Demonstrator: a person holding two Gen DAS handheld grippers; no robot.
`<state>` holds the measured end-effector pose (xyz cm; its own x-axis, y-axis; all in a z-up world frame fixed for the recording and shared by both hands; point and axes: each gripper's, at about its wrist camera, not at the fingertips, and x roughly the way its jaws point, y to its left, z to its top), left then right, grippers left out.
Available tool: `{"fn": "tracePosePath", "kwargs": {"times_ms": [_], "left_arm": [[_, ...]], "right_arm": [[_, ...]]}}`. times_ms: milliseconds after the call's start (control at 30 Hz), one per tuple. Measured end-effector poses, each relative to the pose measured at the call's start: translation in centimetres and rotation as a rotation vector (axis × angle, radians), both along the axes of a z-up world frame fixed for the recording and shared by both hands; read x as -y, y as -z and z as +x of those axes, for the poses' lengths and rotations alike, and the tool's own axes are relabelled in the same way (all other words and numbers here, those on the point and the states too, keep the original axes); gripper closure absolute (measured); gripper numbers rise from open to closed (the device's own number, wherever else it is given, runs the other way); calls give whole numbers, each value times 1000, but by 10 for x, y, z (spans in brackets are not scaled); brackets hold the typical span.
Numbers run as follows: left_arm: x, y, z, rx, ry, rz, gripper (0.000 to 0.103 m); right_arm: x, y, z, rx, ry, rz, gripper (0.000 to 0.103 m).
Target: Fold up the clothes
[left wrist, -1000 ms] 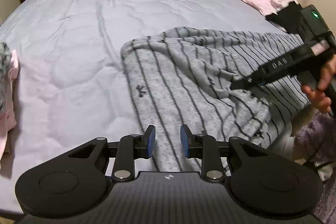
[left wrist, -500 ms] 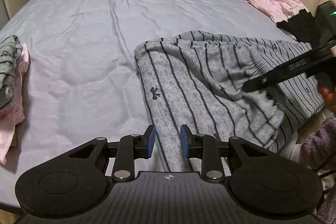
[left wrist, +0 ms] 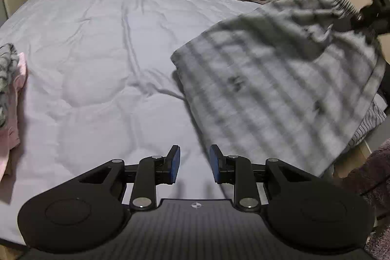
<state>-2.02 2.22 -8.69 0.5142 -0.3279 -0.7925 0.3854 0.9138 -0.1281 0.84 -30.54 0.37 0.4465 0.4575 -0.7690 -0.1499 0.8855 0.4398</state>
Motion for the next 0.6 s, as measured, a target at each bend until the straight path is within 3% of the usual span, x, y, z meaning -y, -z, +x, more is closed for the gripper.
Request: {"fn": "tracePosePath", "kwargs": {"times_ms": [300, 467, 600], "left_arm": [[20, 3, 5, -21, 45, -2, 78], [38, 0, 10, -15, 83, -6, 78], [59, -4, 14, -8, 126, -23, 78]], "right_arm": [[96, -53, -22, 30, 181, -169, 84], [156, -58, -39, 15, 307, -220, 84], [205, -44, -52, -25, 411, -257, 84]]}}
